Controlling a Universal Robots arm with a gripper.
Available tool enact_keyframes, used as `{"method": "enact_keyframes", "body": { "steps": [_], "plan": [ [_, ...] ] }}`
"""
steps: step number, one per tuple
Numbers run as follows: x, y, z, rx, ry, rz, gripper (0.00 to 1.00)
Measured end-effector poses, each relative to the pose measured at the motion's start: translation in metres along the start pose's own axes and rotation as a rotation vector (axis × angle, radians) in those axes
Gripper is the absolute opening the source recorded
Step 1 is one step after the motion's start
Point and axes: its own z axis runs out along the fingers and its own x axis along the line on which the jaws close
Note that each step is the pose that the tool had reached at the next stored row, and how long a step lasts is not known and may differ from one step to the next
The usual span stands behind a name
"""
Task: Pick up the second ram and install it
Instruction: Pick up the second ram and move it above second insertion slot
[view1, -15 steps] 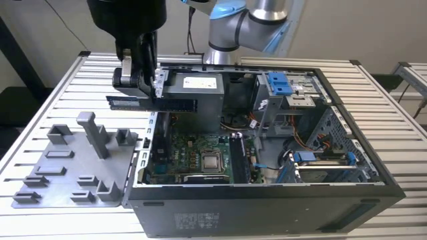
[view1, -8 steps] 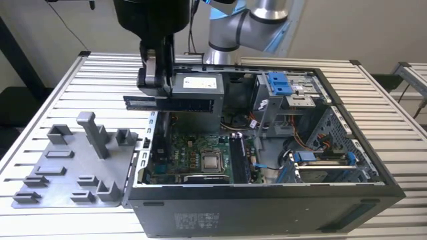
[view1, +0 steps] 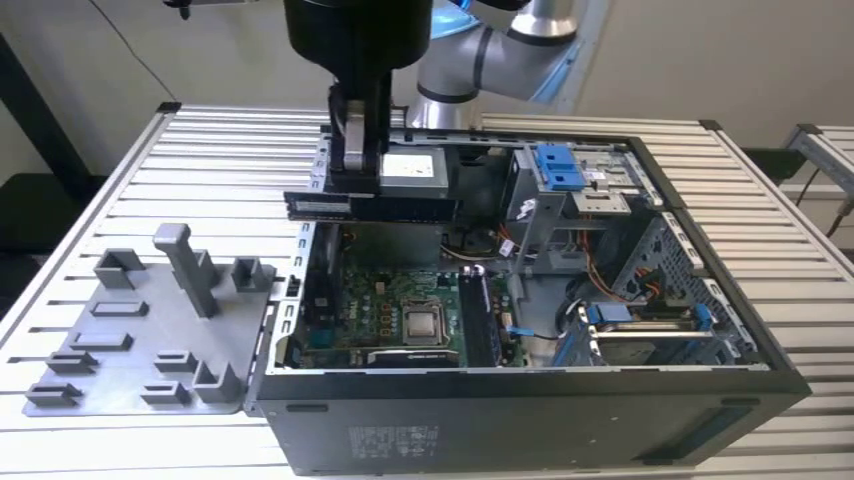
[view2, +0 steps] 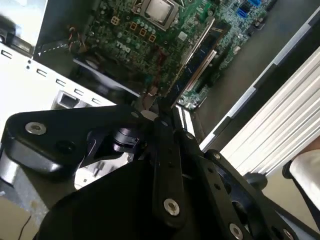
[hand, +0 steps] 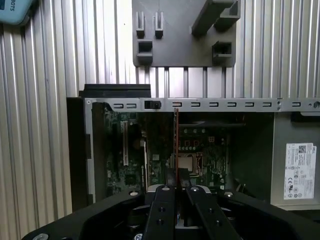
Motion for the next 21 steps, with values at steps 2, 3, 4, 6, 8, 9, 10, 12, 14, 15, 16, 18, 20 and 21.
{"method": "enact_keyframes", "body": {
  "steps": [2, 3, 4, 6, 8, 9, 10, 12, 14, 15, 16, 18, 20, 21],
  "plan": [
    [-0.0003, -0.007, -0.0001, -0.0004, 0.0, 0.0, 0.14],
    [-0.0003, -0.0103, -0.0001, -0.0007, 0.0, 0.0, 0.14],
    [-0.0004, -0.0137, -0.0002, -0.0009, 0.0001, 0.0, 0.14],
    [-0.0007, -0.0204, -0.0003, -0.0013, 0.0001, 0.0, 0.14],
    [-0.0009, -0.0272, -0.0004, -0.0018, 0.0002, 0.0, 0.14],
    [-0.001, -0.0306, -0.0005, -0.002, 0.0001, 0.0, 0.14],
    [-0.0011, -0.034, -0.0005, -0.0022, 0.0001, 0.0, 0.14],
    [-0.0013, -0.0409, -0.0006, -0.0027, 0.0001, 0.0, 0.14],
    [-0.0015, -0.0469, -0.0007, -0.003, 0.0002, 0.0, 0.14],
    [-0.0016, -0.0501, -0.0007, -0.0031, 0.0001, 0.0, 0.14],
    [-0.0017, -0.0532, -0.0007, -0.0033, 0.0001, 0.0, 0.14],
    [-0.0019, -0.0596, -0.0009, -0.0037, 0.0002, 0.0, 0.14],
    [-0.0021, -0.0656, -0.0009, -0.004, 0.0001, 0.0, 0.14],
    [-0.0022, -0.0686, -0.001, -0.0042, 0.0001, 0.0, 0.14]
  ]
}}
